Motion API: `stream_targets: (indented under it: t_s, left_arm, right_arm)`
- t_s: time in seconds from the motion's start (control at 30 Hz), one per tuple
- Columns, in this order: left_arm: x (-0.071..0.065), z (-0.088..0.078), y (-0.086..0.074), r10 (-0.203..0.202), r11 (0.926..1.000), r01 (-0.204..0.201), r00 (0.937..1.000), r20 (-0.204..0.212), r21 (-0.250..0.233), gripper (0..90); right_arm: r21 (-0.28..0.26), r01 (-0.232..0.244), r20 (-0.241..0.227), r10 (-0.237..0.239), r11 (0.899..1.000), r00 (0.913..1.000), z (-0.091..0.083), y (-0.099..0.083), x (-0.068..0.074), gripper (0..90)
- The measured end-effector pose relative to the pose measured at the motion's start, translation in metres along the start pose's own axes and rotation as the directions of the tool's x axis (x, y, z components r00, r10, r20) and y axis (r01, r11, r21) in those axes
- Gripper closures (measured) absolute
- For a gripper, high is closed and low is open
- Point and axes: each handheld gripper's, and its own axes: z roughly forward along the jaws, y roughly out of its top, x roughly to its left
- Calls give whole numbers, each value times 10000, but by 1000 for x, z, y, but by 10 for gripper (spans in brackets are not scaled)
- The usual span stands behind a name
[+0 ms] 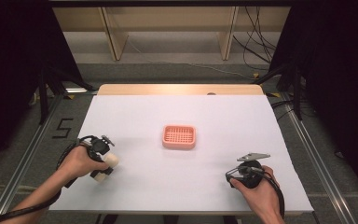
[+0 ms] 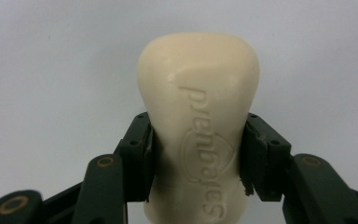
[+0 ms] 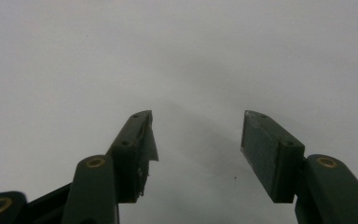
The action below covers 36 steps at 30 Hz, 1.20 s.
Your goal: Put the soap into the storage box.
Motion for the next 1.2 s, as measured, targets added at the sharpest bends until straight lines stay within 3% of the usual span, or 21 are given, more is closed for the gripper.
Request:
stream_targets:
  t_s: [0.13,0.33,0.47,0.53,0.6,0.73,1.2]
  left_arm:
    - [-1,-1,1,-26,9999,26,10000,-30,-119,496]
    - [0,-4,5,387,9987,-394,9990,-225,-330,496]
    - [-1,-3,6,324,9985,-335,9991,-266,-430,496]
    - [0,-3,7,509,9979,-518,9984,-254,-394,496]
    - [-1,-3,9,380,9971,-387,9992,-126,-661,496]
    - [-2,-3,11,449,9966,-458,9989,-141,-684,496]
    - [-4,-8,24,799,9903,-866,9947,-646,-1087,496]
  right_arm:
    - [52,-70,24,69,10000,10000,-1,0,1,442]
    - [-32,-7,-25,7,10000,10000,-2,0,3,443]
    - [-41,0,-24,0,10000,10000,-2,0,3,443]
    - [-82,-39,29,39,10000,10000,-2,0,2,444]
    - [-101,32,164,-30,9999,9999,-3,0,2,446]
    - [-192,-27,-17,26,9998,10000,-3,0,3,446]
    - [-273,236,172,-232,9993,9996,-5,-2,5,451]
